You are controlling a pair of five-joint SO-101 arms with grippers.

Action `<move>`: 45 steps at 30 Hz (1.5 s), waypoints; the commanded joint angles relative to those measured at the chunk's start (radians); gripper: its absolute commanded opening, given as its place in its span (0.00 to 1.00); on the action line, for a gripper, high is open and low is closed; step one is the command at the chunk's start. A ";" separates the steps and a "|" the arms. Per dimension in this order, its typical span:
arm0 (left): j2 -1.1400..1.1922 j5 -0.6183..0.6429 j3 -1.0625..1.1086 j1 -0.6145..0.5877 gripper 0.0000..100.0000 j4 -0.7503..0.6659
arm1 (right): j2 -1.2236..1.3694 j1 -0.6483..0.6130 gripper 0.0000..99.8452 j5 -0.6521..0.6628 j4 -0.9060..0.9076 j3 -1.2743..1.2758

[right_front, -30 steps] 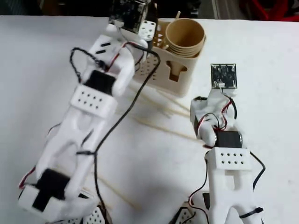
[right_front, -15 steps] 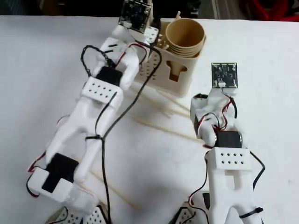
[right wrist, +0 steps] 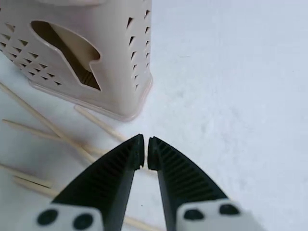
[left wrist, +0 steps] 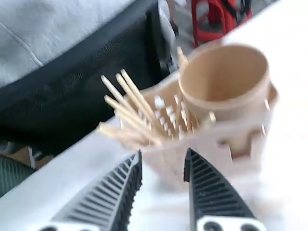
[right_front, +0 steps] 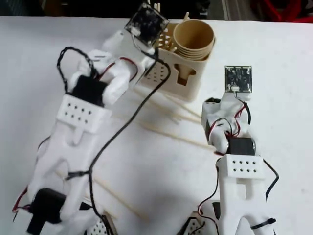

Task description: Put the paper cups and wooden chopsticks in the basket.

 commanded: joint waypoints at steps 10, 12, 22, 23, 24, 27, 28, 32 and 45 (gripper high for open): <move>-0.036 -0.354 -0.048 -0.010 0.16 0.430 | -0.024 0.012 0.03 0.011 -0.018 -0.006; 0.010 -0.394 -0.048 -0.008 0.16 0.466 | -0.024 0.038 0.03 0.011 -0.019 -0.006; 0.297 -0.503 -0.048 0.007 0.21 0.456 | -0.033 0.232 0.03 0.002 -0.021 -0.066; 0.320 -0.512 -0.048 0.012 0.22 0.440 | -0.033 0.239 0.03 0.002 -0.021 -0.074; 0.340 -0.528 -0.048 0.015 0.22 0.428 | -0.033 0.243 0.03 0.000 -0.021 -0.077; 0.407 -0.572 -0.048 0.042 0.22 0.399 | -0.031 0.246 0.03 0.000 -0.019 -0.078; 0.435 -0.582 -0.048 0.051 0.22 0.390 | -0.031 0.246 0.03 0.000 -0.019 -0.078; 0.573 -0.585 -0.057 0.079 0.22 0.325 | -0.031 0.246 0.03 0.002 -0.019 -0.080; 0.834 -0.583 -0.163 0.085 0.20 0.213 | -0.031 0.246 0.03 0.008 -0.019 -0.080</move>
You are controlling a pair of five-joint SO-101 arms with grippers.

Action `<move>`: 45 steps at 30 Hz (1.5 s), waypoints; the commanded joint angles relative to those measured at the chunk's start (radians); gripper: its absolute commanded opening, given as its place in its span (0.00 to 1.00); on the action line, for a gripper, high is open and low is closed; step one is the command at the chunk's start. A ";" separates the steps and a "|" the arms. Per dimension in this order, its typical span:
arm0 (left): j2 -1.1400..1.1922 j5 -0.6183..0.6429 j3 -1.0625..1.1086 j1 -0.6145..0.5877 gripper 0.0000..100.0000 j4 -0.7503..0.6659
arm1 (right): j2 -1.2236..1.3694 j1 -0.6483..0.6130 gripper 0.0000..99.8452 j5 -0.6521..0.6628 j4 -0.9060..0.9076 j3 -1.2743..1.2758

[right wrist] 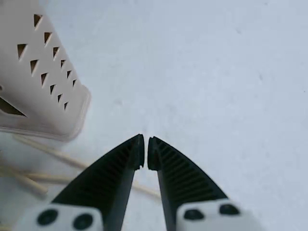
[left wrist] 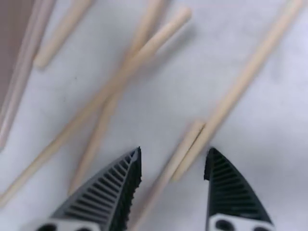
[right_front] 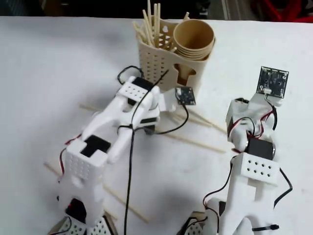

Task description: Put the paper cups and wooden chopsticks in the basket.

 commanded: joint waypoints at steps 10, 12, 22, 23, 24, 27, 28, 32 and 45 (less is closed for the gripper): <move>0.041 -0.104 -0.075 0.065 0.08 0.080 | -0.031 0.010 0.03 0.008 -0.016 -0.052; 0.041 -0.169 -0.071 0.067 0.07 0.120 | -0.031 0.010 0.03 0.008 -0.016 -0.052; 0.033 -0.181 -0.075 0.068 0.02 0.288 | -0.031 0.012 0.03 0.008 -0.016 -0.052; 0.031 -0.181 -0.077 0.068 0.02 0.313 | -0.031 0.012 0.03 0.008 -0.016 -0.052; 0.030 -0.181 -0.078 0.067 0.02 0.334 | -0.031 0.012 0.03 0.008 -0.016 -0.052; 0.030 -0.180 -0.078 0.058 0.02 0.381 | -0.031 0.012 0.03 0.009 -0.016 -0.052; 0.030 -0.178 -0.078 0.056 0.02 0.393 | -0.031 0.012 0.03 0.009 -0.016 -0.052; -0.001 -0.178 -0.074 0.025 0.02 0.434 | -0.031 0.012 0.03 0.009 -0.015 -0.052; -0.384 -0.183 -0.068 -0.200 0.02 0.598 | -0.033 0.061 0.03 0.000 -0.016 -0.055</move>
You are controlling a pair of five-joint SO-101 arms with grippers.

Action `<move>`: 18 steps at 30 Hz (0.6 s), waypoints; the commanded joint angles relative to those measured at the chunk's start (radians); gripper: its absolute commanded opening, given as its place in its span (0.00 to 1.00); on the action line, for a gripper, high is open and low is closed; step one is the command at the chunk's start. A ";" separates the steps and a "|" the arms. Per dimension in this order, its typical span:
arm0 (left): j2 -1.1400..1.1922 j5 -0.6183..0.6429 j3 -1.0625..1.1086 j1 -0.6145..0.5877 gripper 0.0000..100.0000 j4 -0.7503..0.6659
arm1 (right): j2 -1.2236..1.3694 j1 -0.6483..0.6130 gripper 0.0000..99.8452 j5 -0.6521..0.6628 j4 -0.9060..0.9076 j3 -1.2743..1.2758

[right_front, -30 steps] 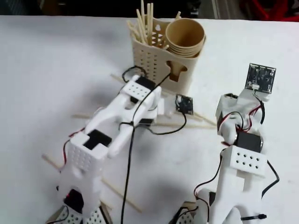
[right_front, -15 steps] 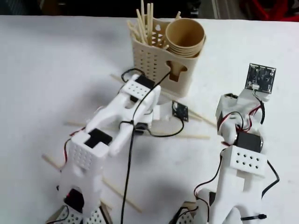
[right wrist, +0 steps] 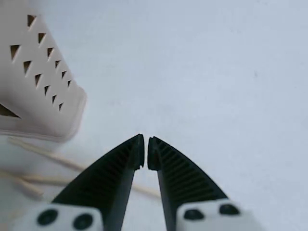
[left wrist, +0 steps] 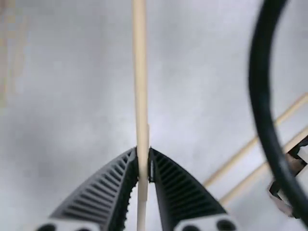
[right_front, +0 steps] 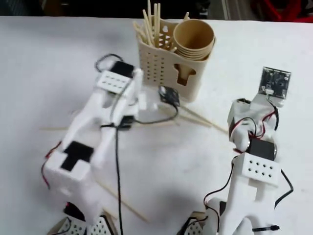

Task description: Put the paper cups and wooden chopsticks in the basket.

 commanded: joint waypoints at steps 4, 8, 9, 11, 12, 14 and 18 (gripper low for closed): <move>-0.236 -0.012 -0.015 -0.153 0.02 0.020 | -0.033 0.042 0.03 0.000 -0.016 -0.055; -0.355 -0.011 -0.015 -0.179 0.02 0.020 | -0.033 0.041 0.03 0.000 -0.016 -0.054; -0.387 -0.008 -0.015 -0.180 0.02 0.020 | -0.033 0.041 0.03 0.000 -0.016 -0.054; -0.460 -0.005 -0.017 -0.176 0.02 0.020 | -0.030 0.041 0.03 0.000 -0.016 -0.054; -0.496 -0.003 -0.021 -0.174 0.02 0.020 | -0.030 0.041 0.03 0.000 -0.016 -0.054; -0.565 0.031 -0.029 -0.168 0.02 0.005 | -0.028 0.041 0.03 0.000 -0.016 -0.054; -0.656 0.132 -0.092 -0.117 0.02 -0.026 | -0.027 0.041 0.03 0.000 -0.018 -0.054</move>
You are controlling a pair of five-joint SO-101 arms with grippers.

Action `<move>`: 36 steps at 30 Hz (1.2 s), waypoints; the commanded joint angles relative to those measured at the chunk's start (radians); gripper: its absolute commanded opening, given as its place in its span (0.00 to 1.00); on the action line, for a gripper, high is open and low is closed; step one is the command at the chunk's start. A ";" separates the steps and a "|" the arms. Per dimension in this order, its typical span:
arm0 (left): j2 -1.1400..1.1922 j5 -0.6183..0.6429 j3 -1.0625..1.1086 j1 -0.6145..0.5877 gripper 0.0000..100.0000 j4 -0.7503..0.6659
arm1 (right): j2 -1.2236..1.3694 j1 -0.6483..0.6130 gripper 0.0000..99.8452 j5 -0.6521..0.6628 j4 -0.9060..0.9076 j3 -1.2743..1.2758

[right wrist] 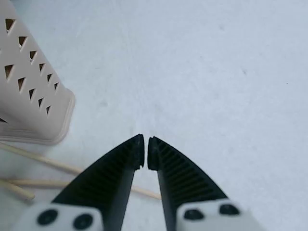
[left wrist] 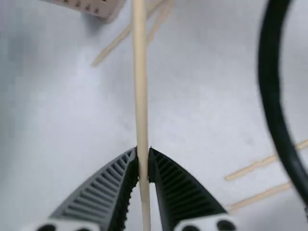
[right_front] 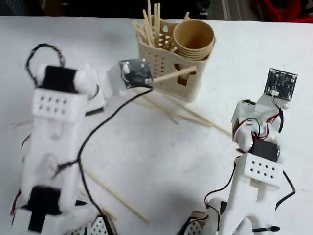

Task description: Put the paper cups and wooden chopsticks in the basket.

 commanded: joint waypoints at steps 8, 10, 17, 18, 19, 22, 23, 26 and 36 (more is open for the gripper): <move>-0.093 0.456 -0.305 0.180 0.02 -0.222 | -0.025 -0.025 0.02 0.000 -0.016 -0.051; -0.064 0.526 -0.359 0.213 0.02 -0.279 | -0.024 -0.025 0.02 0.000 -0.016 -0.049; 0.079 0.738 -0.537 0.259 0.02 -0.560 | -0.024 -0.025 0.02 0.000 -0.015 -0.049; 0.101 0.764 -0.560 0.259 0.02 -0.603 | -0.024 -0.025 0.02 0.000 -0.013 -0.049; 0.120 0.792 -0.580 0.259 0.02 -0.646 | -0.024 -0.025 0.02 0.000 -0.013 -0.049; 0.188 0.878 -0.632 0.259 0.02 -0.787 | -0.024 -0.025 0.02 0.000 -0.013 -0.049; 0.211 0.904 -0.644 0.259 0.02 -0.835 | -0.024 -0.025 0.02 0.000 -0.015 -0.049; 0.280 0.968 -0.674 0.252 0.02 -0.973 | -0.024 -0.025 0.02 0.000 -0.015 -0.049; 0.478 1.039 -0.672 0.251 0.02 -1.166 | -0.024 -0.025 0.02 0.000 -0.016 -0.049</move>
